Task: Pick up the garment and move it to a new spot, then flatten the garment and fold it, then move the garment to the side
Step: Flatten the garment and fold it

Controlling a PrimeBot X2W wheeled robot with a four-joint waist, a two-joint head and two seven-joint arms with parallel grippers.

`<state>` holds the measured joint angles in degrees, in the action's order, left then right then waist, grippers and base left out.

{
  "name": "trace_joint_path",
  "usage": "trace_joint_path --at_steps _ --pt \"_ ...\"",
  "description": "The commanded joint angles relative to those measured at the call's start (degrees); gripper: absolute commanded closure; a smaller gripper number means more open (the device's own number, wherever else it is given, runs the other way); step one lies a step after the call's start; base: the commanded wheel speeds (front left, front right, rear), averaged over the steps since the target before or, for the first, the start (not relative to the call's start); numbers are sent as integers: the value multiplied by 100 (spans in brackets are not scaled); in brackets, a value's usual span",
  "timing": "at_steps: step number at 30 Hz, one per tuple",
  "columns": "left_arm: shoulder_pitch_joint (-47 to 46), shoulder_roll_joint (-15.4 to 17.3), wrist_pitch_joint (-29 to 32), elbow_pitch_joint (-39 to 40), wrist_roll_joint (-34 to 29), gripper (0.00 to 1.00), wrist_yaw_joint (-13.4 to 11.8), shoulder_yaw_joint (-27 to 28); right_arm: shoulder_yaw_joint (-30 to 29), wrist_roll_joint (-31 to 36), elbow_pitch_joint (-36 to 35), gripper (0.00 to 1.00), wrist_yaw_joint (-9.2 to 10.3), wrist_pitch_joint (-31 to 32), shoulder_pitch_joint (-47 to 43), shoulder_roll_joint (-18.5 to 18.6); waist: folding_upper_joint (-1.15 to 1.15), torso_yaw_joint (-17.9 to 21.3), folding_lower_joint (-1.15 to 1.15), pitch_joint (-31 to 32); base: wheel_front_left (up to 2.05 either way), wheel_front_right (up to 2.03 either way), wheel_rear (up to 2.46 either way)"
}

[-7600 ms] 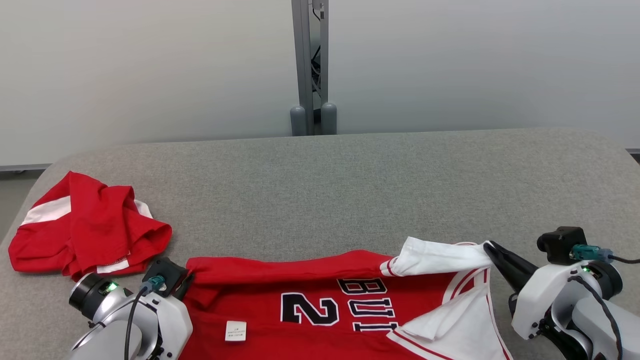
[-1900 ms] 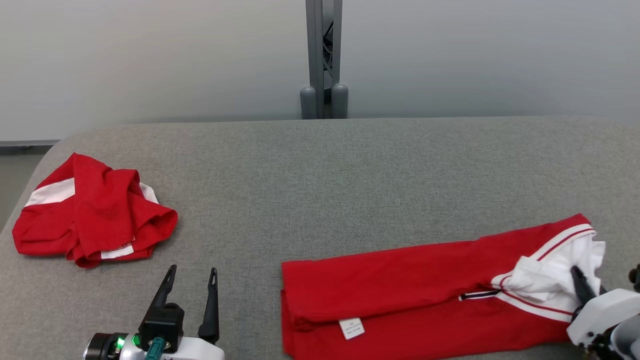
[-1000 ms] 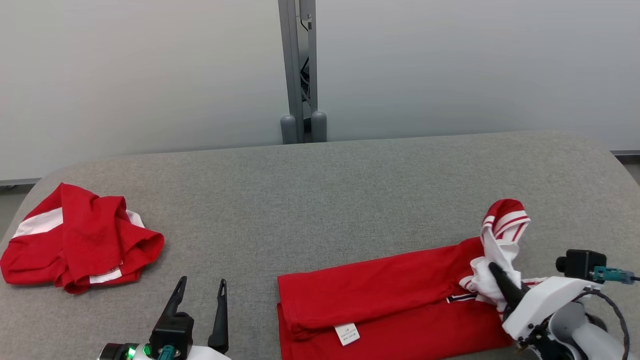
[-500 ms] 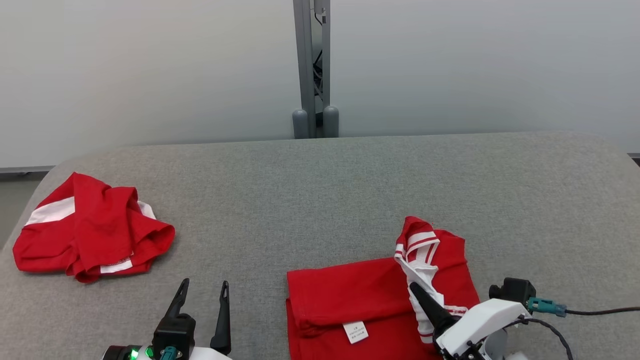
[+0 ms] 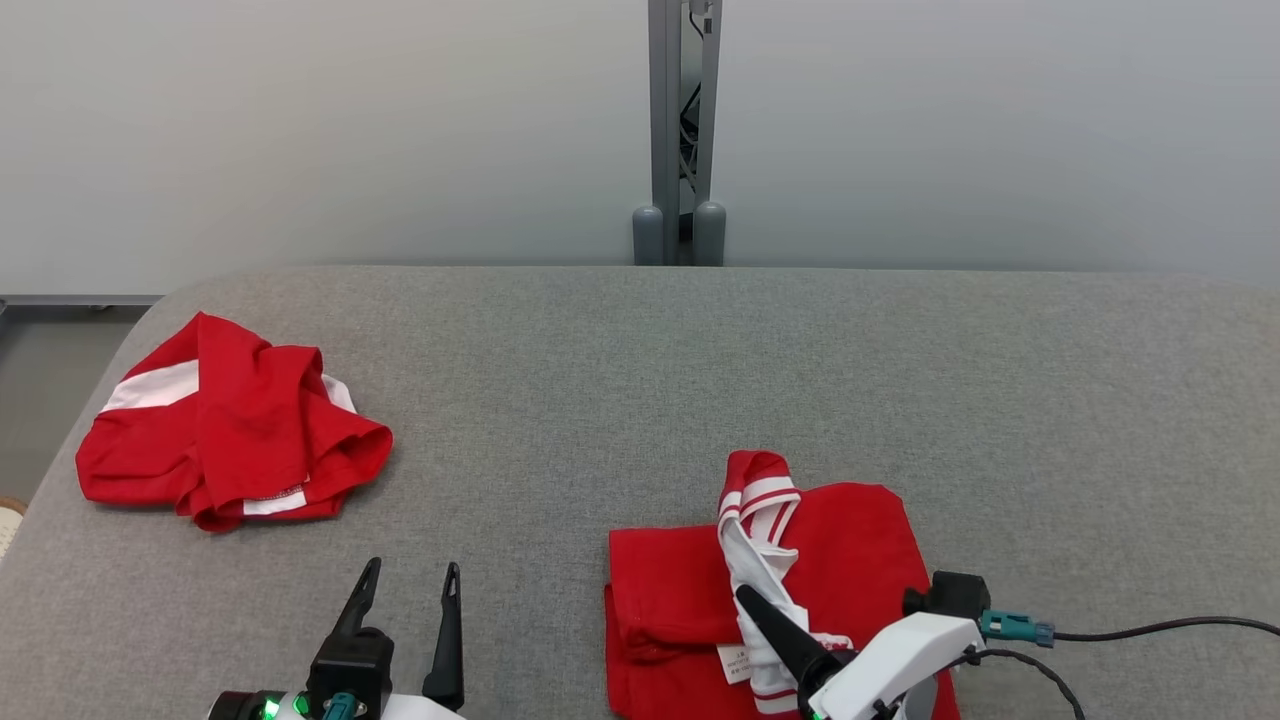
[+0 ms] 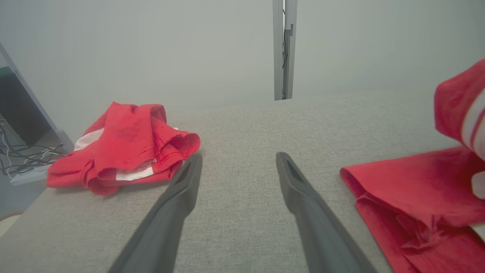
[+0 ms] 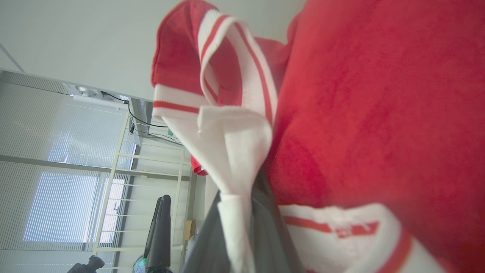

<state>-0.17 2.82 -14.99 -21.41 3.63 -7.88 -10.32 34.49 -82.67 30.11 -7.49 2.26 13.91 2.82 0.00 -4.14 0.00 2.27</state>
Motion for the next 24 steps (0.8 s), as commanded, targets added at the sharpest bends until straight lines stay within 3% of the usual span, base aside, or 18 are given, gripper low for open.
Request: trace_joint_path --at_steps 1,21,22,23,24 --pt "-53 20 -18 -5 27 0 3 -16 139 -126 -23 100 0 -87 51 26 0 -37 0 -15 0 0 0" --pt "-178 21 -18 -82 33 0 16 -131 1745 -1222 537 100 0 -953 844 27 0 -304 0 -275 0 0 0" --pt "-178 21 -18 -88 42 0 9 -137 1835 -1152 607 81 0 -1022 903 26 0 -310 0 -284 0 0 0" --pt "-178 21 -18 -89 48 0 -2 -140 1908 -1132 664 13 0 -1087 943 26 0 -314 0 -293 0 0 0" --pt "-184 20 -18 -94 50 0 -13 -146 1966 -1163 683 0 0 -1126 962 23 0 -317 0 -302 0 0 0"
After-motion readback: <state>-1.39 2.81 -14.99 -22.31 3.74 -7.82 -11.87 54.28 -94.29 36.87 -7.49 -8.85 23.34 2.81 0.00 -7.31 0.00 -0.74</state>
